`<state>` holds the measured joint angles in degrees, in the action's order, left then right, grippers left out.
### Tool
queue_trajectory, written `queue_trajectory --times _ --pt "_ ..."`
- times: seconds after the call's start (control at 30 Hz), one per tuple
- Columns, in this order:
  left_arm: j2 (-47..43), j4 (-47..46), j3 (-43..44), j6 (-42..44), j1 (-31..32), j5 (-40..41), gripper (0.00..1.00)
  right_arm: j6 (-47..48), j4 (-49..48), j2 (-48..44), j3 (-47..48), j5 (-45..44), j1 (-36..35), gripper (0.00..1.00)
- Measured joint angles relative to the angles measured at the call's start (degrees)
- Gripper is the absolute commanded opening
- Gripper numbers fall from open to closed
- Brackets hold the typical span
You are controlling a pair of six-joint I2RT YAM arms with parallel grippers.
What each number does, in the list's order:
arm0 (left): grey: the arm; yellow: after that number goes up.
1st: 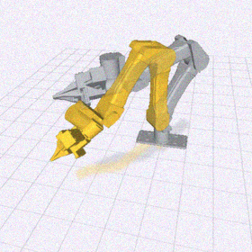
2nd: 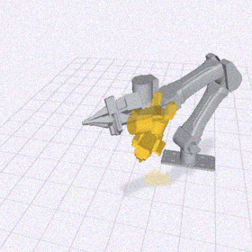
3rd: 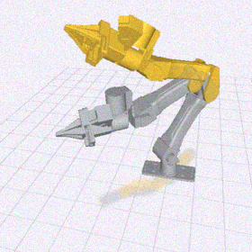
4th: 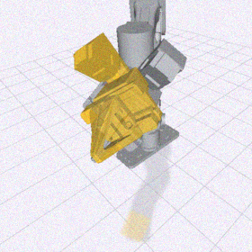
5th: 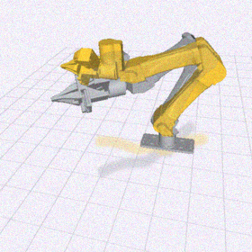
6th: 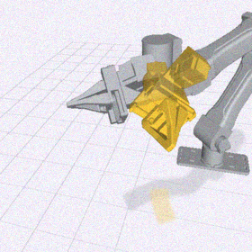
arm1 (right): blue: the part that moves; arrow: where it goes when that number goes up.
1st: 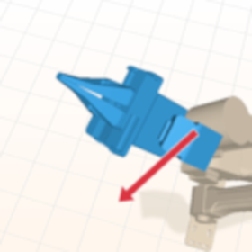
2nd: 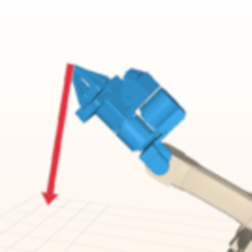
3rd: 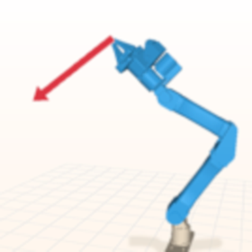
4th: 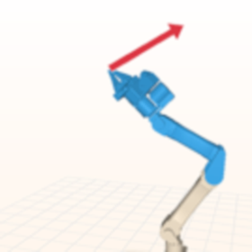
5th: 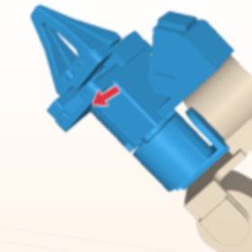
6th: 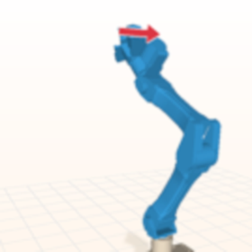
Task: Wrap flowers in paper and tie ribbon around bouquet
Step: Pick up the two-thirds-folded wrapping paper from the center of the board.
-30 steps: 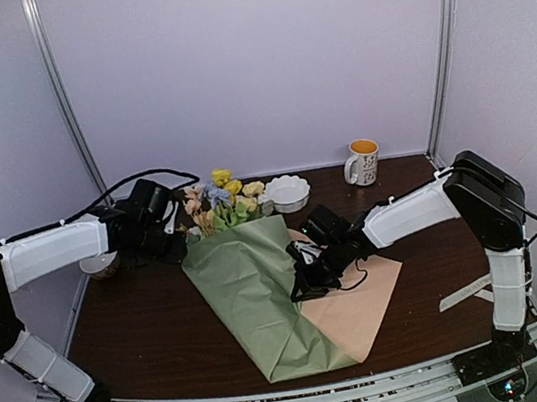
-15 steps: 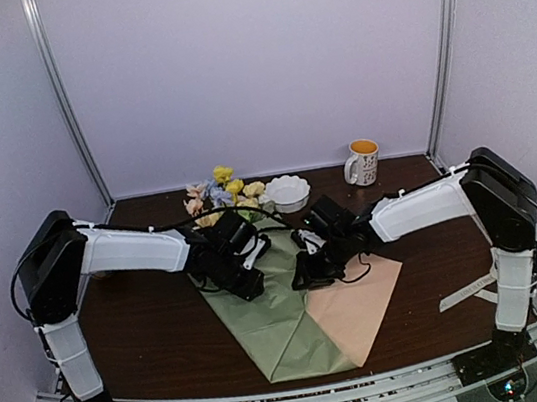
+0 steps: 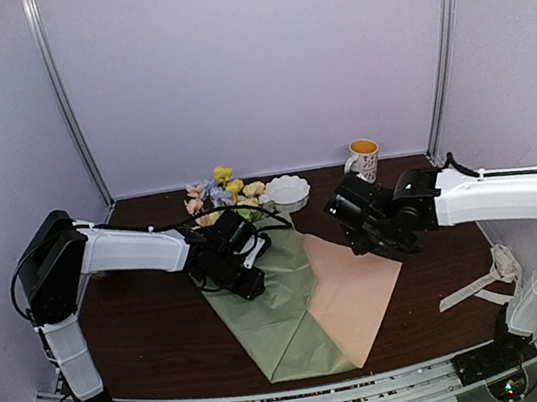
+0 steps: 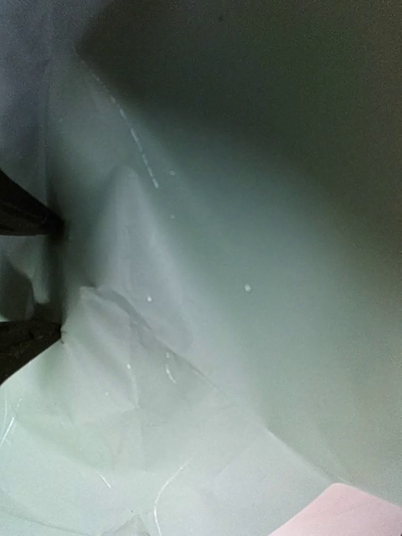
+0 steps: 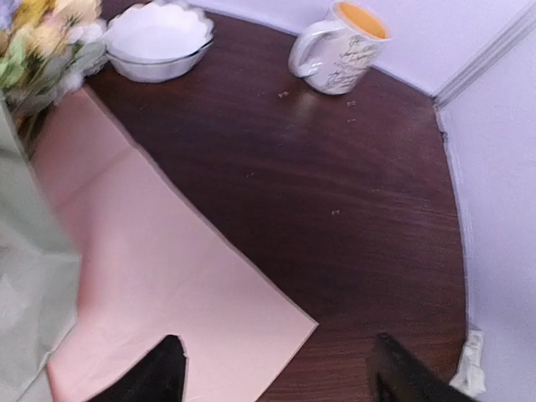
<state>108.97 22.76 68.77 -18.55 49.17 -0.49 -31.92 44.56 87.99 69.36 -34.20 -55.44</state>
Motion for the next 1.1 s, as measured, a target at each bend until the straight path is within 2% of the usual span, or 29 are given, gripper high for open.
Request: queue_trajectory --times 0.03,0.07,0.23,0.27,0.33,0.47,0.63,0.83,1.1 --pt "0.0 0.0 0.0 0.0 0.0 0.0 0.39 0.1 2.6 -1.4 0.3 -4.5 -0.1 0.99" --pt "0.0 0.0 0.0 0.0 0.0 0.0 0.39 -0.2 4.2 -2.2 0.7 -7.0 0.0 1.0" --pt "0.7 0.2 1.0 -0.5 0.0 -0.3 0.39 -8.0 12.2 -4.6 1.6 -14.6 0.4 1.0" --pt "0.8 0.2 1.2 -0.8 0.0 -0.4 0.39 -10.1 13.4 -4.7 1.6 -14.2 0.6 0.95" --pt "1.1 0.0 1.2 -1.3 0.0 -0.4 0.39 -12.5 13.7 -5.1 1.4 -10.8 0.6 0.85" --pt "1.3 0.2 1.4 -1.7 0.0 -0.1 0.39 -20.0 11.2 -9.4 -2.6 -1.1 -2.5 0.84" --pt "1.4 1.2 1.9 -1.7 0.0 0.7 0.39 -36.2 8.3 -13.9 -7.3 6.7 -16.3 0.85" --pt "1.5 2.7 2.7 -1.3 0.2 1.6 0.4 -49.6 1.1 -5.4 -6.9 13.8 -25.4 0.85" --pt "2.0 5.2 4.2 -0.3 0.6 2.8 0.4 -66.2 -5.2 -1.4 -7.6 19.3 -30.1 0.81"
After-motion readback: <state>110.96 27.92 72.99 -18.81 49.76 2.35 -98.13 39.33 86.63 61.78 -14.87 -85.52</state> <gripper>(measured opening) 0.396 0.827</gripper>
